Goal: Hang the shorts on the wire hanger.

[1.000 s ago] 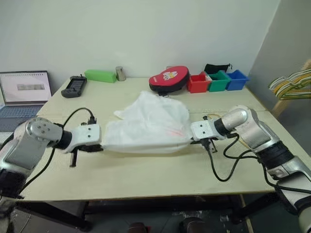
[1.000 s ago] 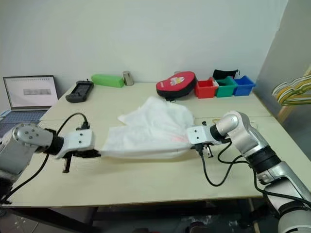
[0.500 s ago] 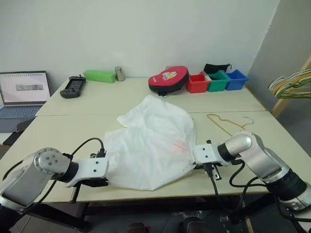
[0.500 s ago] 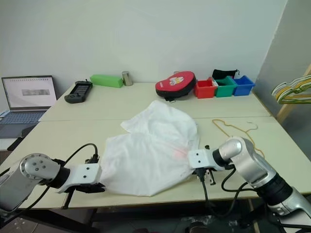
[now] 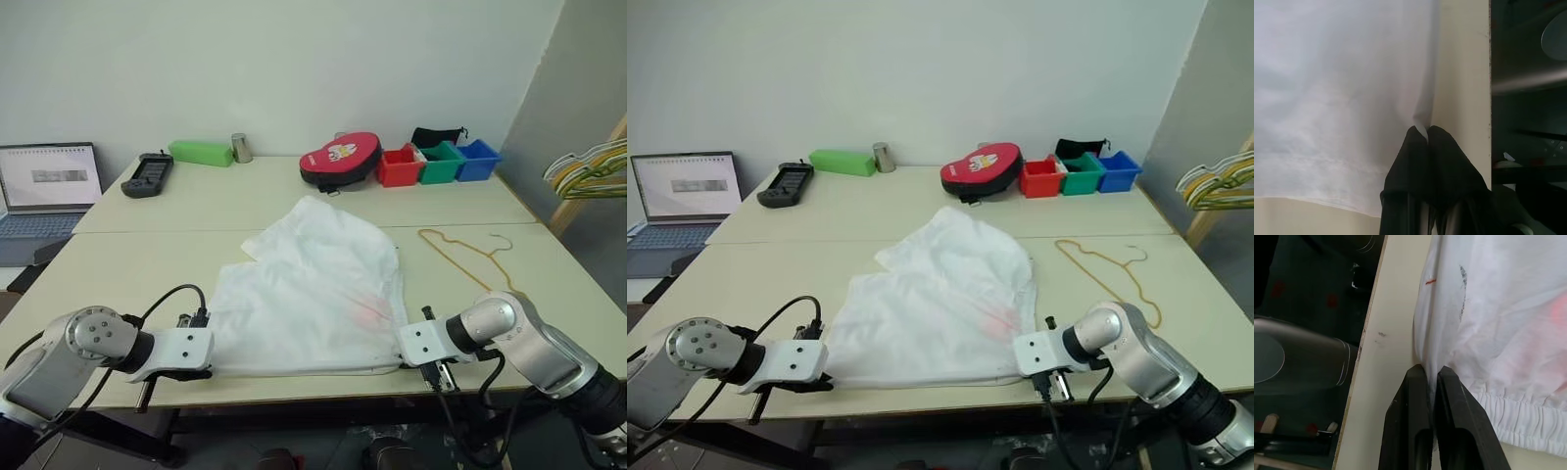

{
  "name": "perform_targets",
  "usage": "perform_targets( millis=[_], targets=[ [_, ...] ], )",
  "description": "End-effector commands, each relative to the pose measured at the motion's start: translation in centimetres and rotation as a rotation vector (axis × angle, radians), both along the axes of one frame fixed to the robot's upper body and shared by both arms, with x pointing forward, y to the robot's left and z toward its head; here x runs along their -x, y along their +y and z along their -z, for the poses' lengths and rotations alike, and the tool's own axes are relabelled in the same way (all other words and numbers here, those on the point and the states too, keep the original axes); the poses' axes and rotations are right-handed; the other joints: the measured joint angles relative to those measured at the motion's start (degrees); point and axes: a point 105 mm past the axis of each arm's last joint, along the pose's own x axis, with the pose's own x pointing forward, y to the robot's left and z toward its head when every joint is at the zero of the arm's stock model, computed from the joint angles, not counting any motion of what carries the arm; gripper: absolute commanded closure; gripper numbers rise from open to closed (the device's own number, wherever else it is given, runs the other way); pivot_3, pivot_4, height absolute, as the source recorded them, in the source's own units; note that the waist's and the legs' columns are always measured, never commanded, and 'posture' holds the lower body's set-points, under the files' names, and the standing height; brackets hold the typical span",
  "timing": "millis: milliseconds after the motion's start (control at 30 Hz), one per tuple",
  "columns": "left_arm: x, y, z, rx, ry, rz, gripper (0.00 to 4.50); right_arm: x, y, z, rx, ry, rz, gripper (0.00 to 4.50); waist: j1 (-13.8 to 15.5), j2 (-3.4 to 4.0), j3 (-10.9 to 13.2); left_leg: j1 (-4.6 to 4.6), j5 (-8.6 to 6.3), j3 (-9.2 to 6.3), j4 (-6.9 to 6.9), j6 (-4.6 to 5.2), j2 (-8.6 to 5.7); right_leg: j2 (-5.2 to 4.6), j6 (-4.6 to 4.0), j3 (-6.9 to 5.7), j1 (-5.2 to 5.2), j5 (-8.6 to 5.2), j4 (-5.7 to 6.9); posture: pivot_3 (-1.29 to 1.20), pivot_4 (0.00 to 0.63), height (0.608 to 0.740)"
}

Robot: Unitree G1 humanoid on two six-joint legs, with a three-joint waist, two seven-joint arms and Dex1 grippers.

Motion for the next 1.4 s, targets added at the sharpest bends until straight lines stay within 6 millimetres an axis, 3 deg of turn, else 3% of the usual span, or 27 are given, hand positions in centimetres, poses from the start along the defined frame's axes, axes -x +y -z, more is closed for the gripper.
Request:
perform_targets(
  millis=[33,267,433,600,700,833,967,1100,1133,1267,1400],
  targets=[
    [-0.2,0.4,-0.4,-0.02,0.003,0.011,3.92,0.5,0.3,-1.2,-0.02,0.026,-0.008,3.8,-0.01,0.02,0.07,-0.01,0.0,-0.01,0.0,0.0,0.0,0.0,0.0,-0.01,-0.01,0.0,0.0,0.03,0.04,0.74],
    [0.4,0.7,-1.1,-0.019,0.044,0.021,2.58,0.4,0.7,-2.9,-0.042,0.016,-0.013,2.27,-0.09,0.0,0.52,-0.02,-0.01,-0.01,0.0,-0.02,0.01,0.0,-0.01,-0.01,-0.04,-0.01,0.0,0.02,0.042,0.74],
    [0.8,-0.1,-3.4,0.019,0.075,0.071,1.63,1.7,0.1,-5.1,-0.047,0.036,-0.052,1.21,-0.04,-0.06,0.83,-0.17,-0.03,0.0,-0.01,-0.04,0.02,-0.02,-0.01,-0.01,-0.2,-0.01,-0.01,0.01,0.044,0.74],
    [0.7,-2.7,-6.3,0.128,0.096,0.143,0.64,1.4,0.4,-8.1,-0.115,0.049,0.003,0.09,-0.26,-0.09,1.09,-0.2,-0.05,0.01,-0.02,-0.08,0.02,-0.04,-0.01,-0.03,-0.23,-0.02,-0.05,-0.03,0.036,0.74],
    [-0.3,-5.0,-8.3,0.239,0.074,0.158,0.06,-0.1,0.3,-9.4,-0.178,0.037,0.135,0.0,-0.5,-0.11,1.16,-0.21,-0.05,0.05,0.02,-0.08,0.03,-0.03,-0.01,-0.02,-0.26,-0.02,-0.04,-0.05,0.036,0.74],
    [-3.5,-10.6,-11.1,0.544,-0.005,0.122,0.06,-5.7,-3.2,-10.4,-0.255,-0.057,0.538,0.0,-0.7,-0.21,1.14,-0.18,-0.05,0.05,0.05,-0.08,0.0,-0.02,0.0,-0.01,-0.13,-0.01,-0.09,-0.1,0.042,0.74],
    [-7.9,-15.4,-11.2,0.703,-0.2,0.027,0.06,-10.9,-9.2,-10.3,-0.226,-0.213,0.879,0.0,-1.85,-0.26,1.15,-0.23,-0.04,0.05,0.22,-0.07,-0.17,-0.03,0.08,0.19,0.09,0.03,-0.16,-0.16,0.039,0.74],
    [-9.8,-19.3,-10.9,0.808,-0.264,-0.026,0.06,-13.8,-15.1,-9.9,-0.151,-0.311,1.092,0.0,-4.43,-0.31,1.14,-0.3,-0.07,0.03,0.08,-0.04,-0.18,-0.01,0.63,0.26,0.08,0.34,-0.31,-0.19,0.037,0.74],
    [-9.9,-20.5,-10.9,0.843,-0.267,-0.028,0.06,-14.4,-16.6,-9.6,-0.155,-0.296,1.162,0.0,-4.96,-0.29,1.15,-0.31,-0.08,0.01,0.03,-0.02,-0.18,0.0,0.64,0.27,0.07,0.35,-0.35,-0.19,0.04,0.74],
    [-10.2,-23.2,-10.8,0.897,-0.305,-0.038,0.06,-14.8,-19.4,-7.9,-0.169,-0.192,1.293,0.0,-7.37,-0.27,1.16,-0.3,-0.14,-0.02,-0.02,0.09,-0.17,0.04,0.7,0.33,0.07,0.31,-0.38,-0.17,0.048,0.74],
    [-9.5,-24.4,-10.4,0.944,-0.288,-0.073,0.06,-14.5,-21.1,-5.4,-0.138,-0.108,1.341,0.0,-9.47,-0.26,1.17,-0.25,-0.22,-0.04,-0.04,0.25,-0.16,0.1,0.71,0.43,0.11,0.3,-0.36,-0.14,0.054,0.74]
  ],
)
